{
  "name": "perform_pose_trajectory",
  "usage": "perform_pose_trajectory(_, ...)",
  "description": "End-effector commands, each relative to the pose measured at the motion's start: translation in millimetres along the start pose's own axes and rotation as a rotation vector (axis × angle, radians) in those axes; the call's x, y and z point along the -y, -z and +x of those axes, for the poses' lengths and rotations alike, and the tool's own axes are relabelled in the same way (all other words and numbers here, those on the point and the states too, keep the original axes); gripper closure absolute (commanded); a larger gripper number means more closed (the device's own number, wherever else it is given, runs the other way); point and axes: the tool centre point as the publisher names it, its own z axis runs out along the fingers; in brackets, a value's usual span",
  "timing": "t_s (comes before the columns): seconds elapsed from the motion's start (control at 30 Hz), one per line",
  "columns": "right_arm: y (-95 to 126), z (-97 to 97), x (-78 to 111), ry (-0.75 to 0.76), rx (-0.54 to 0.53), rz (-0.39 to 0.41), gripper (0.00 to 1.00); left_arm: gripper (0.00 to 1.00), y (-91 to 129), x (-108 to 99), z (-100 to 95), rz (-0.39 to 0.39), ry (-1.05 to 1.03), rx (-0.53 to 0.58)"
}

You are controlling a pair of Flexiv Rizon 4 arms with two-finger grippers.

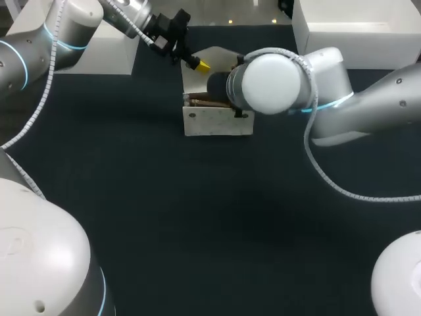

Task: Pick up the bag, open it, inspect its contents, close it, and place it on the opposite side

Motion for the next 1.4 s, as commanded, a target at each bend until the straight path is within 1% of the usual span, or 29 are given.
perform_pose_trajectory(0.03,24.1,-3.5,4.1,-0.002,0.072,-0.006,0.3,1.0,2.0,4.2,9.0,-0.007,-0.002,0.026)
perform_pose_trajectory(0.13,35.5,-10.2,2.9,0.0,0.113,-0.014,0.32,1.0,2.2,5.3,9.6,-0.011,-0.005,0.031)
perform_pose_trajectory(0.2,42.2,-13.7,2.1,0.003,0.137,-0.019,0.36,1.0,2.2,5.4,9.7,-0.013,-0.005,0.035)
perform_pose_trajectory(0.3,50.3,-16.4,1.7,0.004,0.163,-0.021,0.5,1.0,1.6,5.3,9.7,-0.017,-0.004,0.038)
perform_pose_trajectory(0.57,64.1,-17.8,0.1,0.008,0.197,-0.028,0.6,1.0,-0.9,1.5,7.1,-0.039,0.005,0.078)
perform_pose_trajectory(0.63,67.4,-16.7,-0.8,0.009,0.202,-0.031,0.62,1.0,-2.3,0.0,5.3,-0.034,0.001,0.082)
perform_pose_trajectory(0.73,71.6,-13.2,-1.4,0.012,0.207,-0.035,0.63,1.0,-5.1,-3.8,1.1,-0.033,-0.013,0.109)
perform_pose_trajectory(0.8,75.0,-10.0,-1.1,0.015,0.209,-0.038,0.64,1.0,-7.8,-6.7,-1.3,-0.049,-0.029,0.14)
perform_pose_trajectory(0.87,78.1,-7.0,0.0,0.016,0.21,-0.039,0.65,1.0,-9.6,-8.9,-3.1,-0.043,-0.042,0.152)
perform_pose_trajectory(1.0,82.9,0.5,1.5,0.023,0.21,-0.038,0.74,1.0,-13.4,-15.3,-8.4,-0.066,-0.083,0.229)
perform_pose_trajectory(1.07,84.3,4.8,1.9,0.026,0.208,-0.04,0.83,1.0,-15.0,-20.1,-11.9,-0.065,-0.098,0.249)
perform_pose_trajectory(1.1,84.9,7.0,2.4,0.026,0.205,-0.041,0.85,1.0,-16.3,-22.4,-13.2,-0.075,-0.112,0.266)
perform_pose_trajectory(1.17,85.9,11.1,3.2,0.025,0.201,-0.041,0.93,1.0,-18.2,-26.5,-16.0,-0.064,-0.136,0.277)
perform_pose_trajectory(1.27,87.5,15.7,3.7,0.023,0.198,-0.042,0.97,1.0,-19.2,-29.5,-17.9,-0.055,-0.165,0.295)
perform_pose_trajectory(1.3,88.1,17.4,3.9,0.023,0.197,-0.042,0.99,1.0,-19.5,-30.6,-18.2,-0.063,-0.176,0.308)
perform_pose_trajectory(1.4,88.1,23.8,3.9,0.024,0.193,-0.04,1.0,1.0,-22.9,-36.2,-20.6,-0.074,-0.201,0.329)
